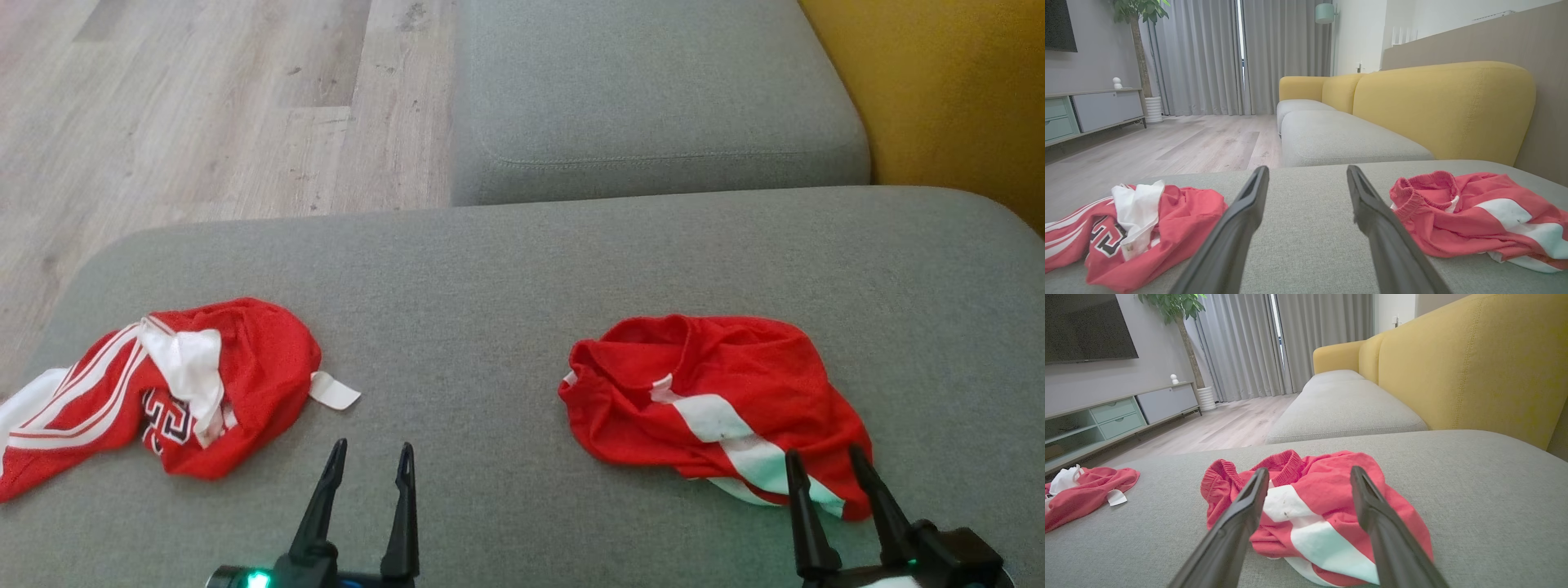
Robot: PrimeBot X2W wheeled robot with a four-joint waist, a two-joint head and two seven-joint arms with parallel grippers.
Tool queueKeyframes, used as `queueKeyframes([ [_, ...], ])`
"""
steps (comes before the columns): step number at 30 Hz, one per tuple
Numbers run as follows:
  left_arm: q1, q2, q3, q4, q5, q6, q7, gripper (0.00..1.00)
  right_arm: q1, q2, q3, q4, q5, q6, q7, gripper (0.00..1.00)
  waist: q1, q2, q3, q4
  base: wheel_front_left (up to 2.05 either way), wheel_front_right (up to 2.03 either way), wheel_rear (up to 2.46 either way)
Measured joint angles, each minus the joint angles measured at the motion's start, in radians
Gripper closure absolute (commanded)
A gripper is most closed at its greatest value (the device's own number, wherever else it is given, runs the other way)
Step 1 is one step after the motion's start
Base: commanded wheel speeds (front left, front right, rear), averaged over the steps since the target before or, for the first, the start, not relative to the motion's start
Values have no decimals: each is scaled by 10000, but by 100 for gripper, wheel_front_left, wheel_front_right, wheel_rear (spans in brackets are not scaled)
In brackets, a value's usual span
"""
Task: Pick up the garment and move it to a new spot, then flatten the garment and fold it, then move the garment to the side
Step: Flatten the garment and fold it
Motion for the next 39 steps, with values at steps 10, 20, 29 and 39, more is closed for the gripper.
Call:
queueKeyframes([
  [10,12,-21,-10,15,61,2,0,0,0,0,4,0,-50,0,0,0,0,0,-42,-74,0,0,0],
  [20,-184,-19,-336,999,-443,-221,0,0,-1,0,98,0,-144,0,0,0,0,0,180,-260,0,0,0],
  [29,-3813,-48,-2213,2368,-391,-1248,2397,0,-115,-2,301,27,-234,0,0,0,0,0,872,-773,0,0,0],
  [39,-6800,-102,-4644,2884,-786,-1499,5436,0,-1335,-8,675,86,-328,0,0,0,2,0,2287,-1856,0,0,0],
])
